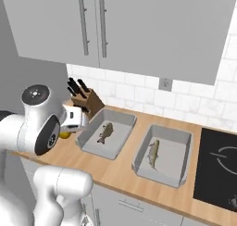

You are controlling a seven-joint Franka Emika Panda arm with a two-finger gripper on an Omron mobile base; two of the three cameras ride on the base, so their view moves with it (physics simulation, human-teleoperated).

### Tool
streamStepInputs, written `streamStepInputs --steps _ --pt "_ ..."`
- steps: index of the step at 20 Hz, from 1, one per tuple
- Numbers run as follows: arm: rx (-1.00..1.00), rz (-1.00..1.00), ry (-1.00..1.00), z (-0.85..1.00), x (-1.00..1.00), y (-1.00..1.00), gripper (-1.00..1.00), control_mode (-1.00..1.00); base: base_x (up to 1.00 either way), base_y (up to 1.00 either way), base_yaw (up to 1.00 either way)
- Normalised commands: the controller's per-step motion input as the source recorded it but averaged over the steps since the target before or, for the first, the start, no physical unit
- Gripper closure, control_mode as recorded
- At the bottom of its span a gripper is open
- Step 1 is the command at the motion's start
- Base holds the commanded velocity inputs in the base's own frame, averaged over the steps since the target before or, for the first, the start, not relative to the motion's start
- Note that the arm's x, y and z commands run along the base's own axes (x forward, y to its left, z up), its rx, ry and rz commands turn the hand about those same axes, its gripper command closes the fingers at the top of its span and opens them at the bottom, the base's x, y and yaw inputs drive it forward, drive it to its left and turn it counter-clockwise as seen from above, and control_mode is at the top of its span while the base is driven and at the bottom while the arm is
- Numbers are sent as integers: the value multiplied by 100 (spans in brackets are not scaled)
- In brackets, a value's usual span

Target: Place one lemon and one fish in each tupperware on the nearby counter, to pack two identical lunches.

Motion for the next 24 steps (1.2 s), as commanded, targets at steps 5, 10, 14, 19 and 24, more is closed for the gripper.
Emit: streamStepInputs --steps 5,10,14,19,24 --pt "0 0 9 -67 100 -15 100 -100 0 0 0" --pt "0 0 6 -66 100 -8 100 -100 0 0 0" --pt "0 0 10 -35 95 -21 100 -100 0 0 0" --pt "0 0 9 -29 80 -33 100 -100 0 0 0" --pt "0 0 7 -27 65 -44 100 -100 0 0 0"
